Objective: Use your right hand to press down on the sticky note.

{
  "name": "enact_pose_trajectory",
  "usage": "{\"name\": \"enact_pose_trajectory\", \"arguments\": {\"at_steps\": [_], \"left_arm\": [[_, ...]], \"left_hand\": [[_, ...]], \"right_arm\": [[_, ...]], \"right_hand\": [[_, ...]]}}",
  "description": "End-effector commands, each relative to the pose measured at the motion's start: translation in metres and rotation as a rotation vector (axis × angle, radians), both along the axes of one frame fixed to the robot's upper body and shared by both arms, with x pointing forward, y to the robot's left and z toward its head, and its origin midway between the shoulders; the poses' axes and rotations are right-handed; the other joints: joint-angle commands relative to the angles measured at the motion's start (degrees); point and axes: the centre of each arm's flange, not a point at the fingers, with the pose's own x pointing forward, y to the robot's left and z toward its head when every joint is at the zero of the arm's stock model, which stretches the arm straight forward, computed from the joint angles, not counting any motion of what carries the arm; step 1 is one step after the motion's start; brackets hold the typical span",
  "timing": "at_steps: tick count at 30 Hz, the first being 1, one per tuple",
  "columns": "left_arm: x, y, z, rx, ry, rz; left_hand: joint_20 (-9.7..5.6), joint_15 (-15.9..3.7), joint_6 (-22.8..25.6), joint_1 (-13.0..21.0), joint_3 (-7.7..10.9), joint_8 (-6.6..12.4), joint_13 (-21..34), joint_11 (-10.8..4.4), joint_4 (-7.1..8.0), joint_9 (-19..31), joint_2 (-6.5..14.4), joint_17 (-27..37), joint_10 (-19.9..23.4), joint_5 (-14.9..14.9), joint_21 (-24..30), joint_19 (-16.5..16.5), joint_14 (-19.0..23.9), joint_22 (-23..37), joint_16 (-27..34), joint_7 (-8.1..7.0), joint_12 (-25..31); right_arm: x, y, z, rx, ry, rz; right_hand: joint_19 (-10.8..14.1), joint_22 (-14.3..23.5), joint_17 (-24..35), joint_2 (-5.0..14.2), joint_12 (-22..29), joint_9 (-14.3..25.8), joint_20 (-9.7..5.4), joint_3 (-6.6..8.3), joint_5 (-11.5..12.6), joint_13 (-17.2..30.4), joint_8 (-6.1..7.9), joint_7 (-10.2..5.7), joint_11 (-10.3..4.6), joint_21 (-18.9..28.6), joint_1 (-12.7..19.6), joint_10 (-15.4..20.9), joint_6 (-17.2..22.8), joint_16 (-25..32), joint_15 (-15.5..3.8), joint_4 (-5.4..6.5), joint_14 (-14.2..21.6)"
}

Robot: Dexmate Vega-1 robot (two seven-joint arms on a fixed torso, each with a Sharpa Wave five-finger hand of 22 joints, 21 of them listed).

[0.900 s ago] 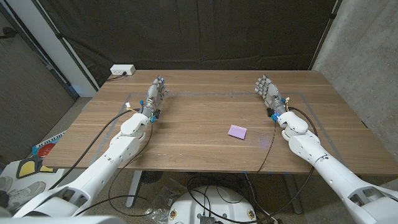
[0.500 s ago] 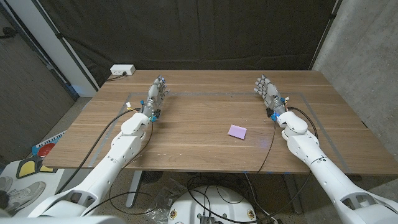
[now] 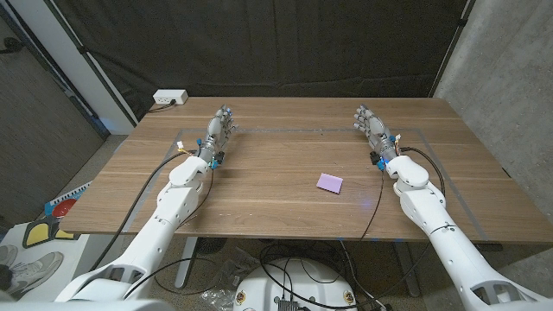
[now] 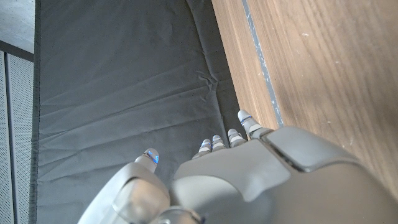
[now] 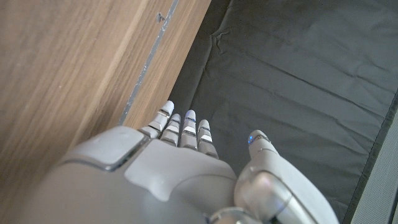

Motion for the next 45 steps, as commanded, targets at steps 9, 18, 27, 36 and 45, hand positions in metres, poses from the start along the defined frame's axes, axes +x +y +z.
{"name": "enact_pose_trajectory", "arguments": {"at_steps": [9,18,27,36,45], "left_arm": [[0.008,-0.002,0.006,0.006,0.01,-0.028],[0.009,0.001,0.007,0.017,0.009,-0.037],[0.01,0.005,0.007,0.02,0.006,-0.05],[0.015,0.005,0.008,0.026,0.006,-0.066],[0.02,0.0,0.012,0.04,0.002,-0.088]], "left_hand": [[0.03,-1.22,-7.9,0.2,0.33,0.49,0.3,-0.15,-0.07,0.2,5.0,0.3,-5.8,0.4,0.1,-0.3,-3.9,0.2,0.4,-0.43,0.3],[0.17,-1.04,-7.8,0.2,0.34,0.49,0.3,0.05,-0.09,0.2,5.0,0.3,-5.8,0.4,0.0,-0.3,-3.8,0.2,0.4,-0.47,0.3],[0.28,-1.06,-7.8,0.3,0.34,0.47,0.3,0.04,-0.1,0.2,5.0,0.3,-5.7,0.4,0.0,-0.3,-3.8,0.2,0.4,-0.57,0.3],[0.3,-1.06,-7.7,0.3,0.35,0.46,0.3,-0.02,-0.11,0.2,5.0,0.2,-5.7,0.4,0.0,-0.3,-3.7,0.2,0.4,-0.53,0.4],[0.35,-1.03,-7.7,0.3,0.35,0.42,0.3,-0.01,-0.11,0.2,5.0,0.2,-5.6,0.4,-0.1,-0.3,-3.7,0.2,0.4,-0.57,0.3]], "right_arm": [[-0.032,0.015,-0.001,-0.264,-0.033,-0.161],[-0.052,0.029,-0.002,-0.375,-0.066,-0.22],[-0.074,0.043,-0.003,-0.447,-0.085,-0.315],[-0.091,0.057,-0.002,-0.563,-0.098,-0.393],[-0.109,0.071,-0.006,-0.68,-0.109,-0.461]], "right_hand": [[1.3,0.2,0.0,0.13,1.0,0.1,0.11,0.8,0.2,0.2,0.56,-0.6,-0.04,-0.1,2.0,2.5,2.2,0.5,-0.02,-1.13,1.5],[1.9,0.2,0.0,0.25,1.2,0.1,0.29,1.23,0.2,0.2,0.75,-1.24,-0.01,-0.3,2.9,3.5,3.5,0.6,-0.27,-1.78,2.6],[4.3,0.3,0.1,2.07,1.7,0.1,0.05,2.81,0.0,0.2,1.1,-2.11,-0.33,-0.1,5.0,6.0,6.4,1.2,-0.81,-2.34,5.7],[5.2,0.3,0.2,2.45,1.9,0.1,0.41,3.66,-0.2,0.2,1.06,-2.44,-0.74,0.0,6.3,7.3,7.4,1.4,-1.42,-2.63,7.3],[5.8,0.3,0.2,2.48,2.0,0.1,0.34,4.08,-0.3,0.2,0.94,-2.51,-1.2,0.0,6.9,7.9,7.7,1.3,-1.77,-2.8,7.8]]}}
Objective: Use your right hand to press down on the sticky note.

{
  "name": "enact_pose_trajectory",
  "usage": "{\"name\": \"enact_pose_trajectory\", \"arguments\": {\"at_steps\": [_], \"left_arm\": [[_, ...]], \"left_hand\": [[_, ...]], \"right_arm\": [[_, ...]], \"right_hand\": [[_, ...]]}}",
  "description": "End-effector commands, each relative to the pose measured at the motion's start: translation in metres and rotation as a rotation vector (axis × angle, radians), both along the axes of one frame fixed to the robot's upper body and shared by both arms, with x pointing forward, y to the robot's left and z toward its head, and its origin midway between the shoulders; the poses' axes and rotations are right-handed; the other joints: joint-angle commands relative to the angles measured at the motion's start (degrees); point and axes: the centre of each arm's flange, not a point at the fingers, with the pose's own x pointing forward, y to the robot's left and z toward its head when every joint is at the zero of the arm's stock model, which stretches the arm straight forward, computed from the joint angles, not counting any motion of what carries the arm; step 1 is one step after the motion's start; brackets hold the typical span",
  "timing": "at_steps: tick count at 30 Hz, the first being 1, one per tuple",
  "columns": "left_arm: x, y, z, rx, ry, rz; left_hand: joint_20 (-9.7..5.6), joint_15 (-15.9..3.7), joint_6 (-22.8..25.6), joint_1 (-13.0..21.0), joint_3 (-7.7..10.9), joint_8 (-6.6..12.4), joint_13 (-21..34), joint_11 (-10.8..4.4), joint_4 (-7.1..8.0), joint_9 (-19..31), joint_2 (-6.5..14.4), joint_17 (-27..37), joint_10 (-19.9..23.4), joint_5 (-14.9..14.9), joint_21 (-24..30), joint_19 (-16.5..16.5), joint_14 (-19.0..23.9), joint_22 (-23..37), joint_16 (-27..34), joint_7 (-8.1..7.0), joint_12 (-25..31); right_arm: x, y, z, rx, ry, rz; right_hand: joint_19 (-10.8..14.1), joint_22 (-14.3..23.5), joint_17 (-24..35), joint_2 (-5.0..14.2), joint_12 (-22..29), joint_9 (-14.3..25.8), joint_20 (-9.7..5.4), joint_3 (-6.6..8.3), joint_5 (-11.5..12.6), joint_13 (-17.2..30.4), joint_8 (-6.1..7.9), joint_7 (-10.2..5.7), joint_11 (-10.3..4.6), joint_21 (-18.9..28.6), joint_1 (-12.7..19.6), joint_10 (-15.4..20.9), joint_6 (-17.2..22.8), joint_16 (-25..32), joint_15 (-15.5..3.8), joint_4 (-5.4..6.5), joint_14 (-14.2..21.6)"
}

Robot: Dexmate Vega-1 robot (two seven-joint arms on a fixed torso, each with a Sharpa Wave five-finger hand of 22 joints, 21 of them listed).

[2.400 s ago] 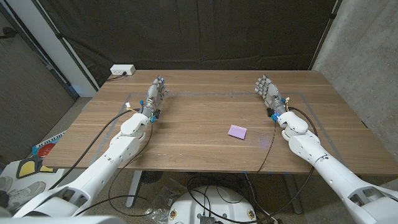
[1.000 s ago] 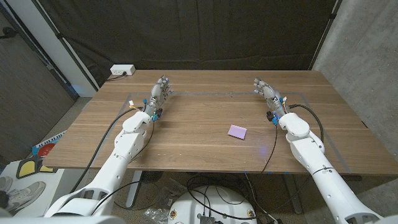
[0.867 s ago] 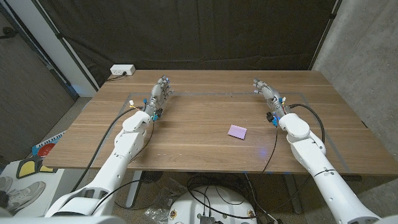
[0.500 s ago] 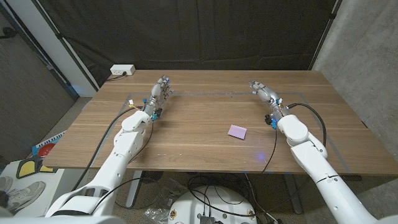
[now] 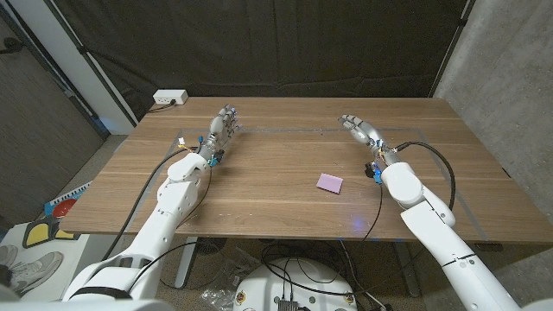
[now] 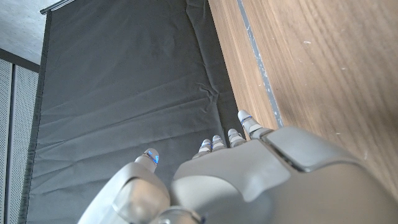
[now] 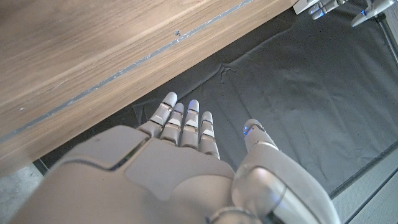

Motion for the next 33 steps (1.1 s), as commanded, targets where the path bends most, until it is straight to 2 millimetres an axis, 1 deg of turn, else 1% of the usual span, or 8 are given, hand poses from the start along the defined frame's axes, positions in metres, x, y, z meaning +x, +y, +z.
{"name": "enact_pose_trajectory", "arguments": {"at_steps": [1,7,8,11,17,24,26,33], "left_arm": [[0.008,-0.005,0.005,0.011,-0.002,-0.025],[0.01,-0.009,0.005,0.016,0.0,-0.034],[0.011,-0.009,0.005,0.016,0.001,-0.036],[0.012,-0.011,0.006,0.019,0.0,-0.04],[0.013,-0.015,0.006,0.021,0.002,-0.044],[0.013,-0.016,0.006,0.023,0.005,-0.04],[0.013,-0.017,0.006,0.025,0.005,-0.043],[0.014,-0.02,0.007,0.031,0.006,-0.049]], "left_hand": [[0.33,-1.06,-7.5,0.3,0.35,0.18,0.3,-0.01,-0.11,0.3,5.0,0.3,-5.6,0.4,-0.1,-0.2,-3.7,0.2,0.2,-0.36,0.4],[0.34,-1.09,-7.5,0.3,0.36,0.18,0.3,-0.01,-0.11,0.3,5.1,0.3,-5.6,0.4,-0.1,-0.2,-3.7,0.2,0.2,-0.37,0.3],[0.31,-1.09,-7.4,0.3,0.36,0.17,0.3,-0.02,-0.11,0.3,5.1,0.3,-5.6,0.4,-0.1,-0.2,-3.7,0.2,0.2,-0.37,0.3],[0.29,-1.1,-7.5,0.3,0.36,0.15,0.3,-0.04,-0.11,0.3,5.1,0.3,-5.6,0.4,-0.1,-0.2,-3.8,0.2,0.1,-0.4,0.3],[0.34,-1.03,-7.5,0.4,0.36,0.12,0.3,-0.03,-0.11,0.3,5.1,0.3,-5.7,0.4,-0.2,-0.2,-3.8,0.2,0.1,-0.34,0.3],[0.25,-1.11,-7.5,0.4,0.36,0.12,0.3,-0.02,-0.12,0.3,5.0,0.3,-5.8,0.4,-0.2,-0.2,-3.8,0.2,0.1,-0.37,0.3],[0.24,-1.14,-7.5,0.4,0.36,0.11,0.3,-0.05,-0.12,0.3,5.0,0.3,-5.7,0.4,-0.2,-0.2,-3.8,0.2,0.1,-0.39,0.3],[0.3,-1.11,-7.5,0.4,0.35,0.09,0.3,0.01,-0.12,0.3,5.0,0.3,-5.7,0.4,-0.2,-0.2,-3.8,0.2,0.1,-0.37,0.3]], "right_arm": [[-0.024,0.014,-0.005,-0.176,-0.016,-0.147],[-0.035,0.02,-0.007,-0.259,-0.01,-0.187],[-0.037,0.022,-0.007,-0.269,-0.01,-0.191],[-0.04,0.025,-0.007,-0.304,-0.015,-0.203],[-0.044,0.031,-0.01,-0.366,-0.001,-0.202],[-0.046,0.04,-0.016,-0.449,0.016,-0.203],[-0.045,0.042,-0.018,-0.477,0.024,-0.201],[-0.044,0.045,-0.024,-0.536,0.05,-0.217]], "right_hand": [[0.6,0.3,0.2,0.24,0.2,0.1,0.34,0.6,-0.1,0.2,0.12,-0.08,-0.07,0.3,0.9,0.8,0.7,0.5,-0.23,-0.08,0.6],[1.0,0.3,0.2,0.2,0.3,0.1,0.28,0.97,-0.2,0.2,0.34,0.15,-0.74,0.2,1.6,1.5,1.9,0.5,-0.61,-0.23,1.2],[1.3,0.3,0.3,0.18,0.4,0.1,0.26,1.1,-0.2,0.2,0.5,0.28,-1.15,0.3,1.8,2.0,2.6,0.5,-0.78,-0.25,1.6],[1.7,0.3,0.3,0.19,0.4,0.1,0.22,1.29,-0.3,0.2,0.54,0.16,-1.29,0.3,2.2,2.5,3.2,0.6,-0.73,-0.33,2.4],[2.7,0.4,0.4,0.1,0.5,0.1,0.27,1.53,-0.3,0.1,-0.02,-0.39,-3.18,0.5,2.7,3.5,2.6,0.8,-1.39,-0.29,3.6],[3.2,0.4,0.4,0.16,0.5,0.1,0.23,1.79,-0.3,0.1,0.03,-0.8,-3.32,0.5,3.0,4.0,3.2,0.9,-1.53,-0.28,4.4],[3.7,0.4,0.4,0.1,0.5,0.1,0.32,2.06,-0.3,0.1,-0.05,-1.1,-4.12,0.6,3.2,4.5,3.3,1.0,-2.34,-0.18,5.4],[4.4,0.4,0.3,0.2,0.3,0.2,0.21,2.58,-0.3,0.1,-0.28,-1.72,-4.1,0.8,3.5,4.6,3.1,0.9,-2.82,-0.06,6.1]]}}
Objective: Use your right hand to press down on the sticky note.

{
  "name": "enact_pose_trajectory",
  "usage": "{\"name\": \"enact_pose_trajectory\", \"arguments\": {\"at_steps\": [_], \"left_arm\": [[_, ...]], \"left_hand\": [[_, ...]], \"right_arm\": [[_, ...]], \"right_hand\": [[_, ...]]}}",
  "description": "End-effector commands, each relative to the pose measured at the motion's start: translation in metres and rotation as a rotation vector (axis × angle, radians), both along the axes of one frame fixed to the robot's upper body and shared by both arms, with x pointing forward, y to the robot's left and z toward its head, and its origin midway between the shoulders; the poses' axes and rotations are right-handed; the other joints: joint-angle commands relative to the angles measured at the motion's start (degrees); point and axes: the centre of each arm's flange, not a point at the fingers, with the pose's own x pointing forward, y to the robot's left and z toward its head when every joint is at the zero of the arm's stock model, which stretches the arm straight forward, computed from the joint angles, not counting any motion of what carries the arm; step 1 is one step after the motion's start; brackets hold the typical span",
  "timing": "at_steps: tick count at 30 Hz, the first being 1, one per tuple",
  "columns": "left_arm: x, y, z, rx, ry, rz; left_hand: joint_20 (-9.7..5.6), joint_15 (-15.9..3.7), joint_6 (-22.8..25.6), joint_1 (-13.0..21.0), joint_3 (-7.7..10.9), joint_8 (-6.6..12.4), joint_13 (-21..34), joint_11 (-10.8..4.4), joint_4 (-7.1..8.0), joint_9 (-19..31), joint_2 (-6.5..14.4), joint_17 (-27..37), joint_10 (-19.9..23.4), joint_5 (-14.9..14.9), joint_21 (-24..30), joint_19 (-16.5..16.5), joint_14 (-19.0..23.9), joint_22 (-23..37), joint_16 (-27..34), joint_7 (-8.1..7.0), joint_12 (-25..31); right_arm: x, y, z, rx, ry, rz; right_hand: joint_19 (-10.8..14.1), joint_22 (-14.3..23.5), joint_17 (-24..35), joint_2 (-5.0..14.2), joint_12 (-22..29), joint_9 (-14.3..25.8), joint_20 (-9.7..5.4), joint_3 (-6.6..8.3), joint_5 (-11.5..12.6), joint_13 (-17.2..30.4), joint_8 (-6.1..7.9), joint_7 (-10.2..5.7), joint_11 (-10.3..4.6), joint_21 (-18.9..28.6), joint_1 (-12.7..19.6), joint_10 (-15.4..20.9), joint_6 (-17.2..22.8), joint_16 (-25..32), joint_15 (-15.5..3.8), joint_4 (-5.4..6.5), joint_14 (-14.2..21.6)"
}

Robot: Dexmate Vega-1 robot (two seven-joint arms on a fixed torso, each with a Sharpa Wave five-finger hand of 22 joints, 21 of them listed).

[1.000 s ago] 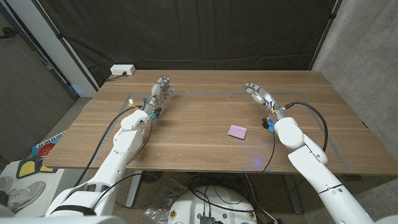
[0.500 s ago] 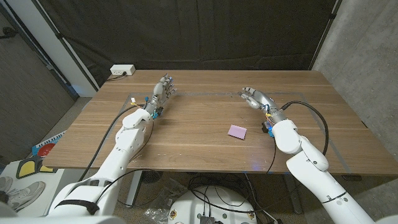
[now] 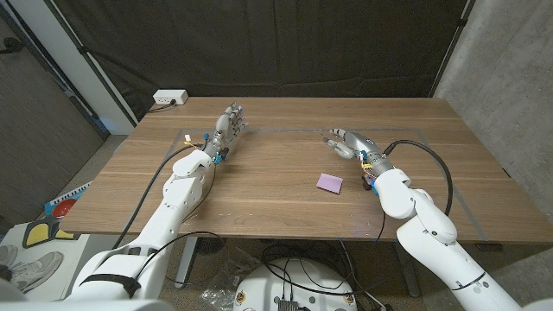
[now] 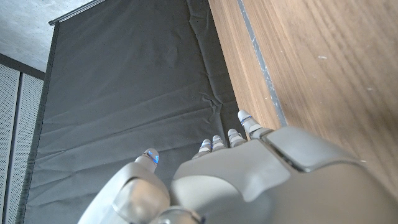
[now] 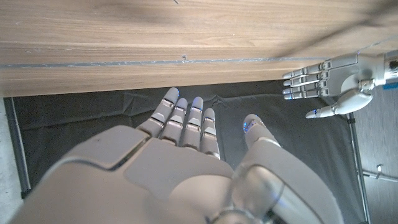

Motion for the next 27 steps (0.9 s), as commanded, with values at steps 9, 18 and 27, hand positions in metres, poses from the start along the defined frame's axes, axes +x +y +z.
{"name": "enact_pose_trajectory", "arguments": {"at_steps": [9,18,27], "left_arm": [[0.004,-0.007,0.003,0.014,0.004,-0.013],[0.007,-0.011,0.004,0.019,0.003,-0.026],[0.009,-0.012,0.006,0.022,-0.002,-0.036]], "left_hand": [[0.28,-1.06,-7.5,0.4,0.33,0.09,0.3,-0.05,-0.12,0.3,5.0,0.3,-5.7,0.4,-0.3,-0.2,-3.8,0.2,0.1,-0.43,0.3],[0.34,-0.99,-7.6,0.4,0.31,0.08,0.3,0.0,-0.12,0.3,5.0,0.3,-5.7,0.4,-0.4,-0.2,-3.8,0.2,0.1,-0.34,0.3],[0.25,-1.04,-7.6,0.4,0.29,0.07,0.3,-0.06,-0.12,0.3,5.0,0.3,-5.7,0.4,-0.4,-0.2,-3.8,0.2,0.1,-0.41,0.3]], "right_arm": [[-0.004,0.011,-0.016,-0.167,0.082,-0.045],[-0.007,0.015,-0.027,-0.199,0.106,-0.05],[-0.01,0.022,-0.038,-0.214,0.135,-0.042]], "right_hand": [[0.6,0.1,0.1,-0.03,0.2,0.2,-0.18,1.12,0.0,0.1,0.23,-0.67,-0.1,0.4,1.0,0.5,1.3,0.3,-0.21,0.12,1.0],[2.6,0.2,0.1,-0.35,0.8,0.1,-0.38,2.63,0.0,0.1,1.3,-2.13,-3.36,0.9,1.6,4.5,6.7,0.2,-1.04,0.57,4.3],[3.4,0.3,0.1,-0.41,1.0,0.1,-0.61,3.35,0.1,0.1,1.43,-3.27,-4.31,1.1,2.0,5.9,8.4,0.0,-1.4,0.61,5.4]]}}
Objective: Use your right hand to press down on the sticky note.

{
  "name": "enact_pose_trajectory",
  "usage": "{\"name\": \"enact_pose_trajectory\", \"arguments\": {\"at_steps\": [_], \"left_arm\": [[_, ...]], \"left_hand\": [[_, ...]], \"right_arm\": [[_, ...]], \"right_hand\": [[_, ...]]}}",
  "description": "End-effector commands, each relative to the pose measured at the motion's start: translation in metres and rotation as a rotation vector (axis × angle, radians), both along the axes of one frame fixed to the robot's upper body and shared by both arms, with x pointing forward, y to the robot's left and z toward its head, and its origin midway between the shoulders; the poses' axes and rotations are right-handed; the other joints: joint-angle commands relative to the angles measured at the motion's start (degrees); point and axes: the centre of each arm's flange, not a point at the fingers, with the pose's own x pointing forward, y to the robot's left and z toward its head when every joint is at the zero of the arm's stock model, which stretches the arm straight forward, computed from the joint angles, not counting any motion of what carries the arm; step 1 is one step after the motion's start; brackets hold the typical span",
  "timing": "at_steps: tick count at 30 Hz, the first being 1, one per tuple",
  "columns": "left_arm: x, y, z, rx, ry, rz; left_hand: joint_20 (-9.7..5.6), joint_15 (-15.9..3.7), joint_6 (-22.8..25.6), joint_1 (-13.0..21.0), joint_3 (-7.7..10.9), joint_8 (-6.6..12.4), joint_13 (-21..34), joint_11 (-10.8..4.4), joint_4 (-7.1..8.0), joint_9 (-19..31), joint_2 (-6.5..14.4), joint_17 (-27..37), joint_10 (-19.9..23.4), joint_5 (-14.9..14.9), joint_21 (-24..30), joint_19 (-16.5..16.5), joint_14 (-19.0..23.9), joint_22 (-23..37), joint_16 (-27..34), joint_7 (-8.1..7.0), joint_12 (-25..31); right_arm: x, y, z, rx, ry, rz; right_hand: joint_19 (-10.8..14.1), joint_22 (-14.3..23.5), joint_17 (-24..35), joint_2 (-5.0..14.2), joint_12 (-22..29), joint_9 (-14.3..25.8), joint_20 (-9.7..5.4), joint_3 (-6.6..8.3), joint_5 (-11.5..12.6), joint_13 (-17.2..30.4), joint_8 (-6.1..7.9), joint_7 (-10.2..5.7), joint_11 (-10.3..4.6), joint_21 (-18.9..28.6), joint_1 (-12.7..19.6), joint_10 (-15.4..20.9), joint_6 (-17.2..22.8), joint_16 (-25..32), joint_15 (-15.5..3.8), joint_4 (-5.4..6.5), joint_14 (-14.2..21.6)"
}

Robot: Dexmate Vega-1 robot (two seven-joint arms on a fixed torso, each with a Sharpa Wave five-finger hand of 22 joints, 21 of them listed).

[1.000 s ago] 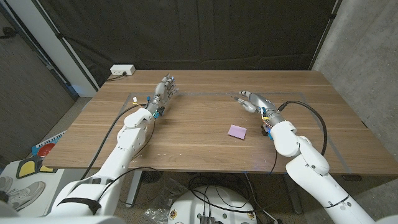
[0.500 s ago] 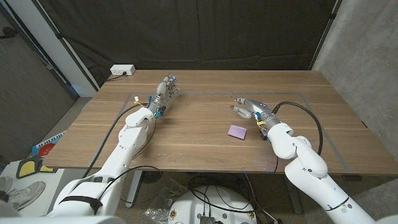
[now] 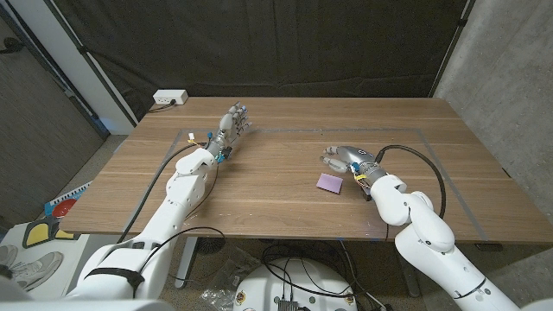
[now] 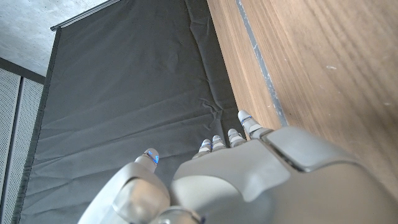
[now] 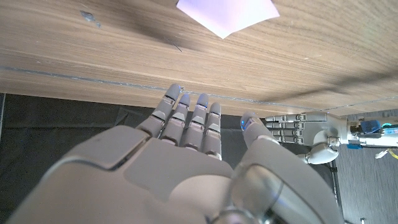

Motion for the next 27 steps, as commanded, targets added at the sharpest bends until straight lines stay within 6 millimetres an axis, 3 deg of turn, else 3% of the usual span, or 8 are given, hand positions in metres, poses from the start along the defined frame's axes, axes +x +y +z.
{"name": "enact_pose_trajectory", "arguments": {"at_steps": [1,10,21,27], "left_arm": [[0.002,-0.003,0.002,0.005,-0.007,-0.015],[0.002,0.0,0.001,0.001,-0.005,-0.011],[0.002,0.001,0.001,-0.001,-0.005,-0.008],[0.003,0.001,0.0,0.0,-0.001,-0.006]], "left_hand": [[0.24,-1.04,-7.6,0.4,0.29,0.07,0.3,-0.08,-0.12,0.3,5.0,0.3,-5.7,0.4,0.0,-0.2,-3.8,0.2,0.1,-0.39,0.3],[0.19,-1.03,-7.5,0.4,0.27,0.1,0.3,-0.03,-0.12,0.3,5.0,0.3,-5.7,0.4,-0.1,-0.1,-3.9,0.2,0.1,-0.42,0.3],[0.03,-1.03,-7.5,0.4,0.25,0.09,0.3,0.04,-0.13,0.3,4.9,0.3,-5.7,0.4,-0.1,-0.1,-3.9,0.2,0.1,-0.39,0.3],[0.04,-1.06,-7.5,0.4,0.23,0.1,0.3,0.03,-0.14,0.3,4.9,0.3,-5.8,0.4,-0.1,-0.1,-3.9,0.2,0.1,-0.48,0.3]], "right_arm": [[-0.004,0.008,-0.014,-0.029,0.042,0.0],[-0.001,0.01,-0.018,-0.036,0.056,-0.006],[0.008,0.011,-0.025,-0.059,0.1,-0.034],[0.012,0.009,-0.028,-0.066,0.121,-0.046]], "right_hand": [[0.8,0.3,0.1,-0.14,0.5,0.1,0.08,0.89,0.1,0.1,0.27,-0.7,-0.53,0.4,0.9,1.4,1.0,0.0,0.01,0.06,1.0],[1.4,0.3,0.1,0.06,1.4,0.0,-0.22,2.19,0.1,0.0,0.37,-2.56,-2.88,0.5,1.4,5.9,3.8,-0.3,-0.65,0.35,2.5],[1.3,0.4,0.5,2.05,1.1,0.0,-0.9,4.78,0.4,-0.1,0.12,-2.58,-3.04,0.4,2.9,7.0,5.3,-0.5,-1.19,1.31,2.4],[1.2,0.4,0.9,1.99,1.2,0.0,-1.08,5.67,0.4,-0.1,0.28,-2.71,-3.46,0.4,3.6,8.2,6.8,-0.4,-1.48,1.87,2.3]]}}
